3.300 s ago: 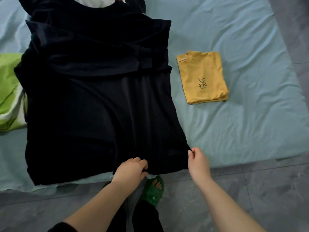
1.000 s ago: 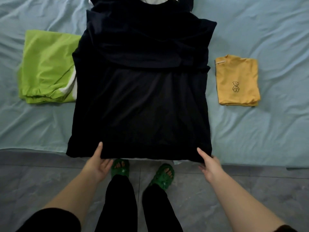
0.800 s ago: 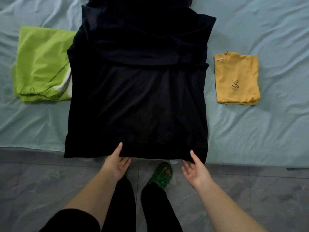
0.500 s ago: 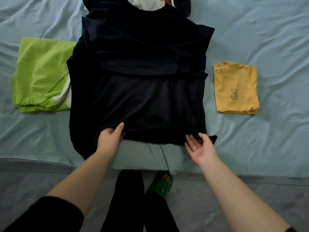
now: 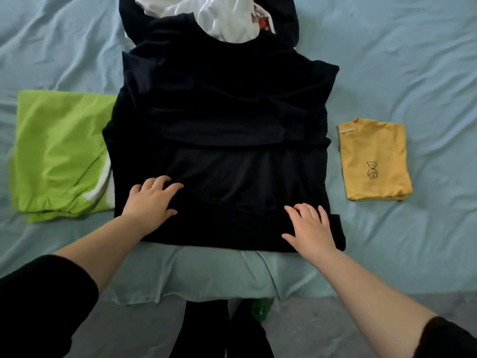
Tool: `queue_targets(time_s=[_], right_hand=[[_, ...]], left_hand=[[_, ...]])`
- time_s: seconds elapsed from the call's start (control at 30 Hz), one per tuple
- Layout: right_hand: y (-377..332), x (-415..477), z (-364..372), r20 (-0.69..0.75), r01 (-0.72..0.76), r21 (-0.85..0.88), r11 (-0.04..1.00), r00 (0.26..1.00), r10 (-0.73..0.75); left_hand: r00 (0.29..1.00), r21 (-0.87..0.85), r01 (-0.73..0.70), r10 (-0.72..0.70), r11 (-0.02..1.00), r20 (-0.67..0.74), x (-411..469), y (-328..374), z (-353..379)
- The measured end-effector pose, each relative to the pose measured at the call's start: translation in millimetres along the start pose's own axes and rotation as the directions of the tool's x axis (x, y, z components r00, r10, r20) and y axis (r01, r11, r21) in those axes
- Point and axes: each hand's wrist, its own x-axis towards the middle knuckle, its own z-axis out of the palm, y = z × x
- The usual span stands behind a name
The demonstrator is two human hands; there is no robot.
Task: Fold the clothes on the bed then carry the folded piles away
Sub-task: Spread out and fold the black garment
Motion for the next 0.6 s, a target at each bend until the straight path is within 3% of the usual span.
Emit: queue_targets(time_s=[0.13,0.23,0.3,0.47,0.6], right_hand=[[-2,11,-14,0.059,-0.024,-0.04,0.999,0.998,0.026],[-1,16,-29,0.058,-0.014,0.006,1.0,0.998,0.013],[2,19,-44,0.022,0.001,0.03,1.0,1.0,-0.002],[8,65,-114,-0.18,0.036,0.029,0.999,0.983,-0.03],[3,132,-170,-0.369,0.093,-0.086,0.992,0.922,-0.118]], left_hand=[[0.988,-0.112,-0.014,0.031,0.994,0.151,11,-10,-8],[0.966,-0.096,-0.09,0.11,0.991,0.234,11,-16,-14],[0.973,-0.069,-0.153,0.163,0.986,0.164,11,-24,-22],[0.966,0.008,-0.187,0.186,0.982,-0.183,43,-54,-76],[0.948,0.05,-0.128,0.137,0.99,-0.287,94,-71,-121]])
